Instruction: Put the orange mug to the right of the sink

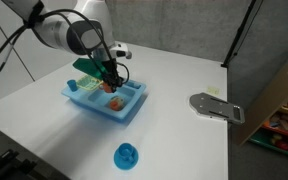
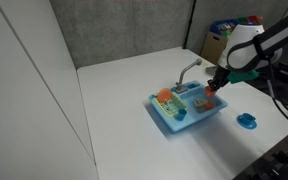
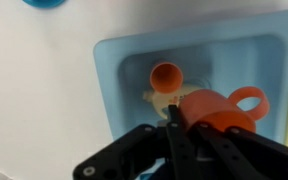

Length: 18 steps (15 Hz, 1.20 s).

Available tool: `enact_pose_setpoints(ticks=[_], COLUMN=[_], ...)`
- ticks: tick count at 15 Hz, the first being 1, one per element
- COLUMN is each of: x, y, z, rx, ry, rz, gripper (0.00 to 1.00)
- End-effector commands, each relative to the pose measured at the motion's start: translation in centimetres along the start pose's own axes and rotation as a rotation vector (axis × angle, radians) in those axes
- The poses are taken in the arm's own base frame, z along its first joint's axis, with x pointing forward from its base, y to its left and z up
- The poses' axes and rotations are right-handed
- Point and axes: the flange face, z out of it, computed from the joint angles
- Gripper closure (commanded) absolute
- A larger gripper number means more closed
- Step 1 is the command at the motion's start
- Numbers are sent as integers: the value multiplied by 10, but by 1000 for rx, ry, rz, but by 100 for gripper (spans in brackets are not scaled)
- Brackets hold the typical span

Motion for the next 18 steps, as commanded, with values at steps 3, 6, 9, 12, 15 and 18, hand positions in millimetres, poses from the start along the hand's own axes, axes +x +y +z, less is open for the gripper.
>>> enact_pose_setpoints(ticks=[3, 6, 9, 12, 15, 18], x=[17, 23, 17, 16, 16, 18], y=[64, 88, 90, 91, 88, 94], z=[-8, -9, -8, -7, -7, -6], rx=[24, 29, 22, 21, 21, 11], ry=[-14, -18, -12, -14, -15, -19], rz=[129, 197, 199, 200, 196, 230], gripper=[96, 96, 97, 93, 93, 97])
